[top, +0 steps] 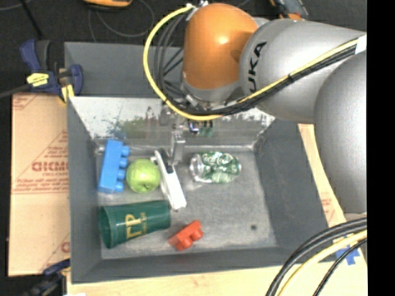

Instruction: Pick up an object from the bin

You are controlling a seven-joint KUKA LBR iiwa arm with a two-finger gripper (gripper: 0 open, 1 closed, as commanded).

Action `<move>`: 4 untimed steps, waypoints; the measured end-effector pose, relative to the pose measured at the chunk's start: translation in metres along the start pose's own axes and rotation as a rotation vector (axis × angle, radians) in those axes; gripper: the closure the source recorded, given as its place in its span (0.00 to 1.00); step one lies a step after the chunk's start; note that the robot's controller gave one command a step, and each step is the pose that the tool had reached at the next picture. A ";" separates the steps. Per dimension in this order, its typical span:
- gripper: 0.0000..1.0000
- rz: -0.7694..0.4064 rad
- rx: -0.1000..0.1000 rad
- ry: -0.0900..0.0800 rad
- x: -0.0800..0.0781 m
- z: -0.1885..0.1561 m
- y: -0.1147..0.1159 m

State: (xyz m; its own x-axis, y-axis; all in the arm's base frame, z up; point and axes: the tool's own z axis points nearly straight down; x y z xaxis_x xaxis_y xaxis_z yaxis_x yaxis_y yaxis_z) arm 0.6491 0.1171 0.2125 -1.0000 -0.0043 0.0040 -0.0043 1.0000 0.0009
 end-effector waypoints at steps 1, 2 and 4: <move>0.00 0.002 -0.001 -0.009 -0.001 -0.006 -0.001; 0.00 -0.046 -0.001 -0.010 0.002 0.010 -0.044; 0.00 -0.062 -0.001 -0.004 0.037 0.002 -0.074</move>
Offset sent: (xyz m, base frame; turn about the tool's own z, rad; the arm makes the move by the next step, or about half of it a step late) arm -0.0047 -0.0795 -0.0232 -0.0704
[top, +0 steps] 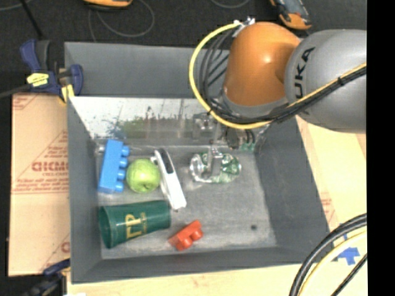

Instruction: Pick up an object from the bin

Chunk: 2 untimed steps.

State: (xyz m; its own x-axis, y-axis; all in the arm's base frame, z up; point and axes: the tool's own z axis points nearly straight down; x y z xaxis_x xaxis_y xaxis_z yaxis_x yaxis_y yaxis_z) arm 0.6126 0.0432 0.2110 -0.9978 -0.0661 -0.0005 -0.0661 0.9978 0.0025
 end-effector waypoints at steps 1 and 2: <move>0.00 -0.005 0.005 -0.008 0.039 0.013 0.021; 0.00 -0.127 0.002 0.001 0.054 0.034 0.058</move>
Offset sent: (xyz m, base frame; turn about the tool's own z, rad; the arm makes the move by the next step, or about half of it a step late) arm -0.0435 0.0679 -0.0459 -0.1769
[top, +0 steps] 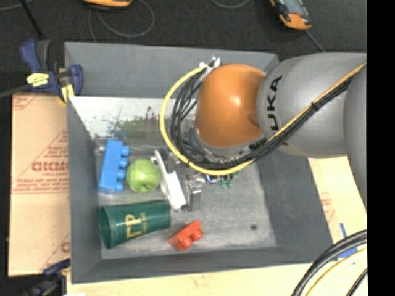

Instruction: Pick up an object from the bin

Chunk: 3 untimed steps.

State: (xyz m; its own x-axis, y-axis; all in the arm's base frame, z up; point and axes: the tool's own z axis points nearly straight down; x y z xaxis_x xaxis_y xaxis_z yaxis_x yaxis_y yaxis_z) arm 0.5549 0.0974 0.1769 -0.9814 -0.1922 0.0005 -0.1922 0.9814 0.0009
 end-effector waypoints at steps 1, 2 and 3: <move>0.00 -0.068 0.002 -0.005 -0.009 0.002 0.017; 0.00 -0.159 0.002 -0.006 0.003 0.018 0.034; 0.00 -0.274 0.002 -0.002 0.013 0.027 0.054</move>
Offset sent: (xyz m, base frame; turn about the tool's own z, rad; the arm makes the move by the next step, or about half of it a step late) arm -0.0204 0.0414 -0.0307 -0.1967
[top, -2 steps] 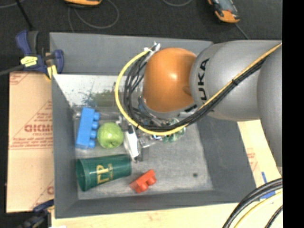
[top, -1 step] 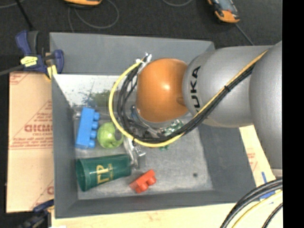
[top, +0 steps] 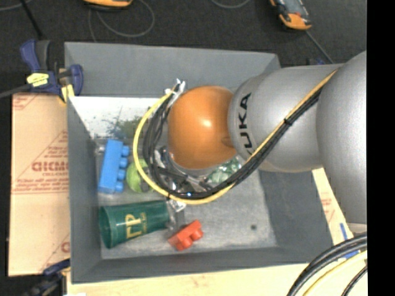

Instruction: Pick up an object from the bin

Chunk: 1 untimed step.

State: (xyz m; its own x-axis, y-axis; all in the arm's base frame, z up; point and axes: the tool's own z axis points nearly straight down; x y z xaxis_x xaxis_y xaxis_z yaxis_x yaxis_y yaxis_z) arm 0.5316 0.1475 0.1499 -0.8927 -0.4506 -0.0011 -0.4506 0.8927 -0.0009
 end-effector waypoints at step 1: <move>0.00 -0.041 -0.001 -0.001 0.002 0.010 0.007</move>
Offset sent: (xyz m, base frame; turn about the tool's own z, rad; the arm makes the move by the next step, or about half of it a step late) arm 0.0035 0.0136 -0.0363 -0.2708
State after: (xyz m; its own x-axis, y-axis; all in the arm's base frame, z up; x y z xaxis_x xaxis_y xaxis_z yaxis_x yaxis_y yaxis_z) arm 0.5268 0.1531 0.1398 -0.8735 -0.4868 -0.0018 -0.4868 0.8735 0.0003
